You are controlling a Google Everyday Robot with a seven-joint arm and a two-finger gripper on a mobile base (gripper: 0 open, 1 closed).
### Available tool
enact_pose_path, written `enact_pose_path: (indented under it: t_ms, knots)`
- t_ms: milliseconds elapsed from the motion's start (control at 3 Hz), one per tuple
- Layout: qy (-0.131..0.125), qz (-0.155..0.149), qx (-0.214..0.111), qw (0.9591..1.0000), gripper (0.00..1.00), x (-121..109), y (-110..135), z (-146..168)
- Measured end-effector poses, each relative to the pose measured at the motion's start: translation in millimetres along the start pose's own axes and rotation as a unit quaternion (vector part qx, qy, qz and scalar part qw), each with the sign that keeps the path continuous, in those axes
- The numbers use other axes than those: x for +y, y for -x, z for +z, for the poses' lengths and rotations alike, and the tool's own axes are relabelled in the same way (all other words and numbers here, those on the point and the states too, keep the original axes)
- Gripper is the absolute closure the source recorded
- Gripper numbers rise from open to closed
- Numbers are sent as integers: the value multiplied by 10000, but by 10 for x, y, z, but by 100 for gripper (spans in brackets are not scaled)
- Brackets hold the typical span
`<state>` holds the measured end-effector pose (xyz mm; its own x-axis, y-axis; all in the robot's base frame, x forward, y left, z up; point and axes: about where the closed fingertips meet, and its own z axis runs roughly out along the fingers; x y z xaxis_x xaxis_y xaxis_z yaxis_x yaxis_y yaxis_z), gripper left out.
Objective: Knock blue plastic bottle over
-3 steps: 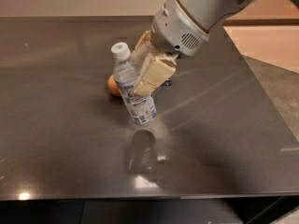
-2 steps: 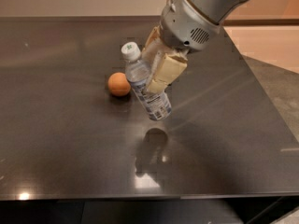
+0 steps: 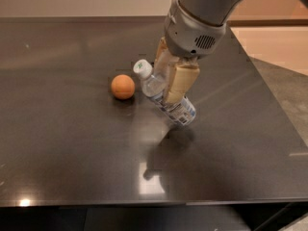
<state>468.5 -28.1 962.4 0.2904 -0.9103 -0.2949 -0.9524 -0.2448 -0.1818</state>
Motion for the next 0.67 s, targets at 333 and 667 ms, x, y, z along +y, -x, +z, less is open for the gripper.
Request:
enact_pose_path:
  t_ms: [333,667]
  knots:
    - [154,-95,458,9988,100,58,-155,159]
    - [256,-212,855,9958,81,114,-271,285]
